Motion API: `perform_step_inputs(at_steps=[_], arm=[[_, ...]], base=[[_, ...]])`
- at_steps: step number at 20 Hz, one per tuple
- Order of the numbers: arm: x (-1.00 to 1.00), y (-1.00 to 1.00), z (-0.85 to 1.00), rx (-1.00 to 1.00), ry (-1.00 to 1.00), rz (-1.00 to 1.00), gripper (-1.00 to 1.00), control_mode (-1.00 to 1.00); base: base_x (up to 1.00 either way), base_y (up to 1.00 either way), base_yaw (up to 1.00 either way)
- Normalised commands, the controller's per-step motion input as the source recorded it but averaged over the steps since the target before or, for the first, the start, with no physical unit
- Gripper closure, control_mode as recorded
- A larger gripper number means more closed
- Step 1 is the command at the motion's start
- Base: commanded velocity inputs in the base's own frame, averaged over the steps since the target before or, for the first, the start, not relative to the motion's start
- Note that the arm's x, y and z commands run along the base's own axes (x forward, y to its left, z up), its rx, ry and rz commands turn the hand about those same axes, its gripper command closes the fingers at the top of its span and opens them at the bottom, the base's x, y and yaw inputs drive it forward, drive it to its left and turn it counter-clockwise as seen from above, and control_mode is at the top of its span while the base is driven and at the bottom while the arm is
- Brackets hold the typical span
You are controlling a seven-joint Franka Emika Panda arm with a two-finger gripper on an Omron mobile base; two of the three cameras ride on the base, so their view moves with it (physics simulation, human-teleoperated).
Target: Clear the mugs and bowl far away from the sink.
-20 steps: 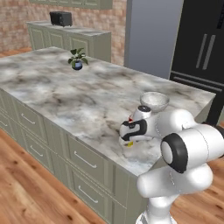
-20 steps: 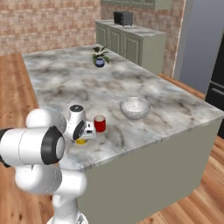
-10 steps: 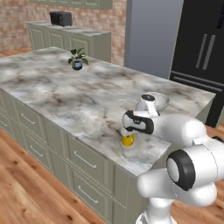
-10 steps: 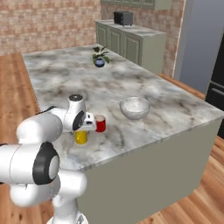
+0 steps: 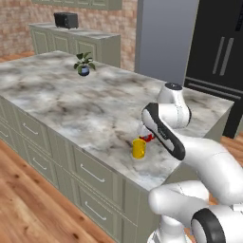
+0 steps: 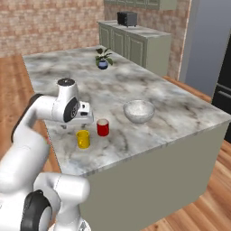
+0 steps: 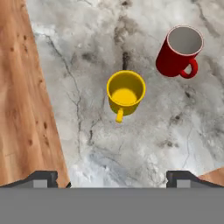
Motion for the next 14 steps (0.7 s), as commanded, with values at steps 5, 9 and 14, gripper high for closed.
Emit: perform_step_inputs(at_steps=[5,9,14], arm=[[-1.00,-0.01,0.78,0.00,-0.11,0.00,-1.00,-1.00],[-1.00,-0.01,0.95,0.00,-0.18,0.00,-1.00,-1.00],[-1.00,-0.11,0.65,0.00,-0.11,0.00,-1.00,-1.00]], base=[[0.00,0.00,0.00],[0.00,0.00,0.00],[0.00,0.00,0.00]])
